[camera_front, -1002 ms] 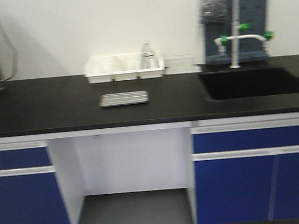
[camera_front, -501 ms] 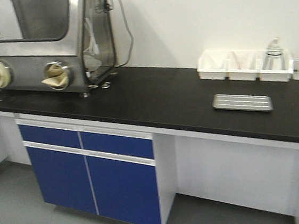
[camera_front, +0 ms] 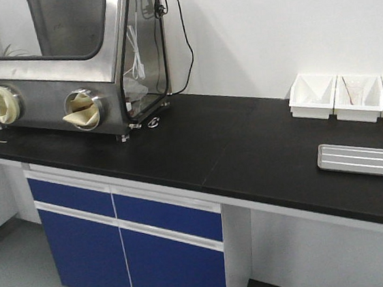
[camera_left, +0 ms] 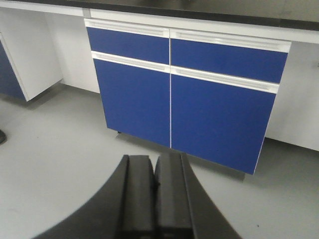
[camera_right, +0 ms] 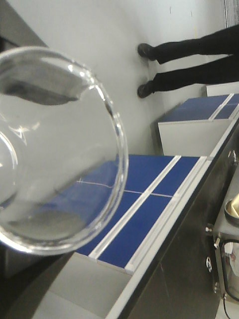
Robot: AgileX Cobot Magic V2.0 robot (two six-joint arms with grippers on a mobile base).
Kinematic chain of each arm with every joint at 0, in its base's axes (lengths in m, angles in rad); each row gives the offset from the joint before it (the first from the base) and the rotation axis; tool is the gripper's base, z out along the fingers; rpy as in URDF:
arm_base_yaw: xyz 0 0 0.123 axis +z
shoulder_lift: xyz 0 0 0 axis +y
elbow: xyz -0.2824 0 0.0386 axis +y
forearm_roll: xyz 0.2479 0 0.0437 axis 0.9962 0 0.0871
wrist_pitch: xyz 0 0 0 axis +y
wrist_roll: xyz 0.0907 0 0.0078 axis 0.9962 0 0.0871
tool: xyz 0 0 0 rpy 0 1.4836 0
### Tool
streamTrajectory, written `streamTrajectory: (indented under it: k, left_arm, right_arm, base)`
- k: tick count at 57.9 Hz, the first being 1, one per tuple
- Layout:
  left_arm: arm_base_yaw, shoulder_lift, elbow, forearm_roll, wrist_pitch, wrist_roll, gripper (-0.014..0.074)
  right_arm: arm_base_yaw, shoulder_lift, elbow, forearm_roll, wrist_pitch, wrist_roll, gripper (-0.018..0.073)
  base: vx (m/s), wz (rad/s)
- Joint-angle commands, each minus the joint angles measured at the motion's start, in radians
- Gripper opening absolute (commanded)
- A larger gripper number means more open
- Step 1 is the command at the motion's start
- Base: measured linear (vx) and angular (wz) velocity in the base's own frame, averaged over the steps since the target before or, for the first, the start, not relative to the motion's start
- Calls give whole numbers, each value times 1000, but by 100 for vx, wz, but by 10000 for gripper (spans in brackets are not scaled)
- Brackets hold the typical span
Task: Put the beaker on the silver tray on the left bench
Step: 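Drive the base to the bench with the silver tray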
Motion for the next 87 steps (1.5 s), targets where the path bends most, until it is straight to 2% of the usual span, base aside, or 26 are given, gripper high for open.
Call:
streamTrajectory:
  k: [1, 45, 87]
  left_arm:
    - [-6, -16, 28, -2, -78, -1, 1]
    - [-6, -16, 28, -2, -78, -1, 1]
    - [-6, -16, 28, -2, -78, -1, 1]
  right_arm:
    - [-2, 2, -30, -6, -85, -7, -3]
    - [-2, 2, -30, -6, -86, -7, -3]
    - [-2, 2, -30, -6, -86, -7, -3]
  base:
    - [38, -6]
    - [40, -13]
    - [27, -54]
